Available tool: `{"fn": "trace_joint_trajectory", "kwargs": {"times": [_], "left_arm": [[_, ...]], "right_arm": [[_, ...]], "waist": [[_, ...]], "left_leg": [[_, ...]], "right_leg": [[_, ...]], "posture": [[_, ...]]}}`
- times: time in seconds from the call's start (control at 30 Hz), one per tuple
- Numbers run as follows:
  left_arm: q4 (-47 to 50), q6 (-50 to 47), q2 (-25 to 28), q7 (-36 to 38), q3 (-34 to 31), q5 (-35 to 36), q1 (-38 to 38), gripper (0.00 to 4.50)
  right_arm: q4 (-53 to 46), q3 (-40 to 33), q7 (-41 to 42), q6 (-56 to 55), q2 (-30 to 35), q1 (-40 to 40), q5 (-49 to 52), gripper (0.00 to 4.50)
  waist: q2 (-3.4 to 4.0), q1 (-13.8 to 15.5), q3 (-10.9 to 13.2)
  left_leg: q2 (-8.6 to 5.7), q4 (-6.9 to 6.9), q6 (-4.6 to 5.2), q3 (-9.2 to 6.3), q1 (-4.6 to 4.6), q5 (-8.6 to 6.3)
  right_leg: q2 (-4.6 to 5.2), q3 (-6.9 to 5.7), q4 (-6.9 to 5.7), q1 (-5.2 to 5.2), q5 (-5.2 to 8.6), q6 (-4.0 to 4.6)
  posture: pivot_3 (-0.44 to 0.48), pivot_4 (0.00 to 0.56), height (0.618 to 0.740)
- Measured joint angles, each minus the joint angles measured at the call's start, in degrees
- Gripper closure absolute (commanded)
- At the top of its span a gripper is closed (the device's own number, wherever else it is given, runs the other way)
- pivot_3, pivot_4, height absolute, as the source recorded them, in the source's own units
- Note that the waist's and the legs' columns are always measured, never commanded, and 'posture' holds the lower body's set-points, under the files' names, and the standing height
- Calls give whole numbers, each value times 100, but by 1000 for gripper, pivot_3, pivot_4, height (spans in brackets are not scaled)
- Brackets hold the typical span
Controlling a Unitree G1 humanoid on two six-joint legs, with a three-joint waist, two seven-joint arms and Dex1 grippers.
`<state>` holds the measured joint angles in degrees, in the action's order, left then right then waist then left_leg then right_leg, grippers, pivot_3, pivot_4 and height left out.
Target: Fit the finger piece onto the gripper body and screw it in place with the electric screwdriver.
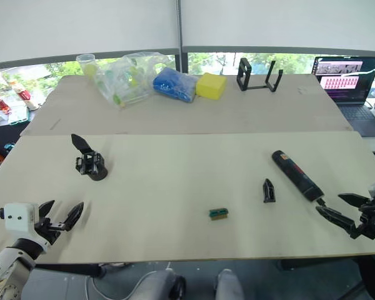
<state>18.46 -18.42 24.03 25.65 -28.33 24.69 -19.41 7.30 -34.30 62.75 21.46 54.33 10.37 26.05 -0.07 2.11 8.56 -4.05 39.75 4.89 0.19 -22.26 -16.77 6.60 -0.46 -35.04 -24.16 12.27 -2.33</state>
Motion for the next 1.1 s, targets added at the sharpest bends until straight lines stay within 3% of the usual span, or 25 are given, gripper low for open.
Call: {"fn": "trace_joint_trajectory", "kwargs": {"times": [0.1, 0.3, 0.43, 0.8, 1.0, 1.1], "left_arm": [[0, -15, 0, -7, 13, -1, 35, 0], [-135, -38, 0, -133, 324, -66, 738, 0], [-546, -24, 0, -244, 439, -244, 1094, 0], [-1712, 331, -207, -376, 968, -633, 2300, 0], [-2283, 592, -235, -466, 1068, -756, 2685, 0], [-2472, 790, -301, -428, 1146, -768, 2805, 883]], "right_arm": [[-198, 1, -84, 66, -11, -39, 11, 7], [-2330, 305, -175, 897, 134, -844, 956, 7], [-2943, 871, -158, 1371, 191, -1311, 1423, 7], [-3563, 2043, -449, 1651, -232, -2365, 1957, 7], [-3659, 2235, -683, 1651, -327, -2505, 1959, 7], [-3689, 2252, -744, 1651, -332, -2499, 1962, 0]], "waist": [[2, -1, 0], [9, 0, -2], [4, 30, 0], [-16, 18, 2], [-17, 18, 2], [-17, 19, 2]], "left_leg": [[0, 1, 0, 1, -2, 0], [6, -2, -16, -9, -4, 11], [1, 2, -23, -11, -9, 15], [-5, 8, -45, -7, -17, 29], [-5, 7, -28, -8, -23, 44], [-6, 8, -28, -8, -25, 44]], "right_leg": [[0, 2, -2, -1, 0, 0], [-12, -8, -9, -3, -4, 4], [-8, -15, 2, -5, -5, 2], [-7, -12, -5, -6, -11, -8], [-8, -16, -7, -10, -12, -8], [-7, -15, -6, -9, -12, -8]], "posture": [[0, 150, 740], [0, 150, 740], [0, 150, 740], [0, 150, 740], [0, 150, 740], [0, 150, 740]]}}
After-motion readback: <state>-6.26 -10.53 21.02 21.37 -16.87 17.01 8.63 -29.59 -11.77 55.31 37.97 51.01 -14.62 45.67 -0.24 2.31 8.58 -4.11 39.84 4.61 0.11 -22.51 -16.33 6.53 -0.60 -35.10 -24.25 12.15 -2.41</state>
